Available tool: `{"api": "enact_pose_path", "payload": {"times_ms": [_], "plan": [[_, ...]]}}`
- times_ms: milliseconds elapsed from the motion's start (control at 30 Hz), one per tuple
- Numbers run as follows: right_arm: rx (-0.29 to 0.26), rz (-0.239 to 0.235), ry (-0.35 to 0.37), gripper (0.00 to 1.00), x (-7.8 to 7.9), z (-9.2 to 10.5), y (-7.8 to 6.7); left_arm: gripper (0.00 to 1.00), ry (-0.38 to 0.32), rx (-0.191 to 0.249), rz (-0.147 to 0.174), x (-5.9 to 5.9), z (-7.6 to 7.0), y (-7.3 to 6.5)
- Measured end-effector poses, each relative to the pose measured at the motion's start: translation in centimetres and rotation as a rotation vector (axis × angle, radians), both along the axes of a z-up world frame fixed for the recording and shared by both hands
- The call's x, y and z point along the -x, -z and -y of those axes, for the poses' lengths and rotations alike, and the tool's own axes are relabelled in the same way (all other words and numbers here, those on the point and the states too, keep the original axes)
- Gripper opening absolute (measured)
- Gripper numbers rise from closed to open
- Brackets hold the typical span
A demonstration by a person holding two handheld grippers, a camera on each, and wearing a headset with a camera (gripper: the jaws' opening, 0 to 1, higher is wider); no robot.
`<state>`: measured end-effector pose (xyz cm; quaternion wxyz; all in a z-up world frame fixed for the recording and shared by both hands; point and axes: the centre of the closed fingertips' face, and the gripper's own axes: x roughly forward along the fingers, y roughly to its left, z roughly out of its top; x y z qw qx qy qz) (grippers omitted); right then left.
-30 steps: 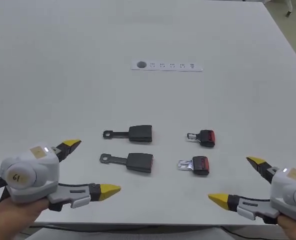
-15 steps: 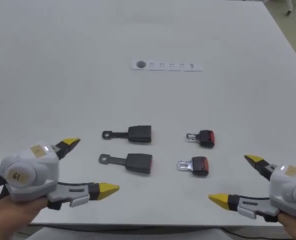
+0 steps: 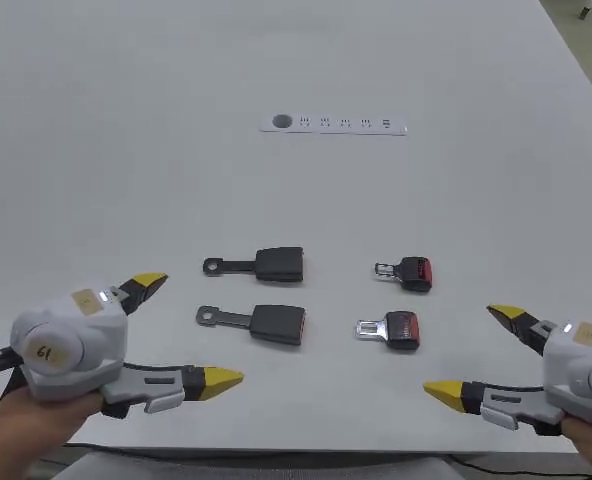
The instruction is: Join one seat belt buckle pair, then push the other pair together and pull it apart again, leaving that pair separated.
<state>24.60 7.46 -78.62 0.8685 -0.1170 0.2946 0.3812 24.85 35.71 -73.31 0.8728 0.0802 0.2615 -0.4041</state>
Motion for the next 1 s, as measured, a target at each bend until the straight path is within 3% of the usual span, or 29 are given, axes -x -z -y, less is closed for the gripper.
{"api": "enact_pose_path", "payload": {"times_ms": [267,800,1000], "plan": [[0.021,-0.026,-0.058,0.85,-0.6,-0.5,0.7,0.99,0.029,-0.017,-0.008,-0.9,0.0,0.6],[0.065,-0.077,-0.201,0.80,-2.0,-2.3,2.6,0.93,0.166,-0.076,-0.024,-2.6,1.9,2.9],[0.076,-0.096,-0.248,0.77,-2.4,-2.8,3.3,0.88,0.232,-0.101,-0.034,-2.8,3.0,4.0]]}}
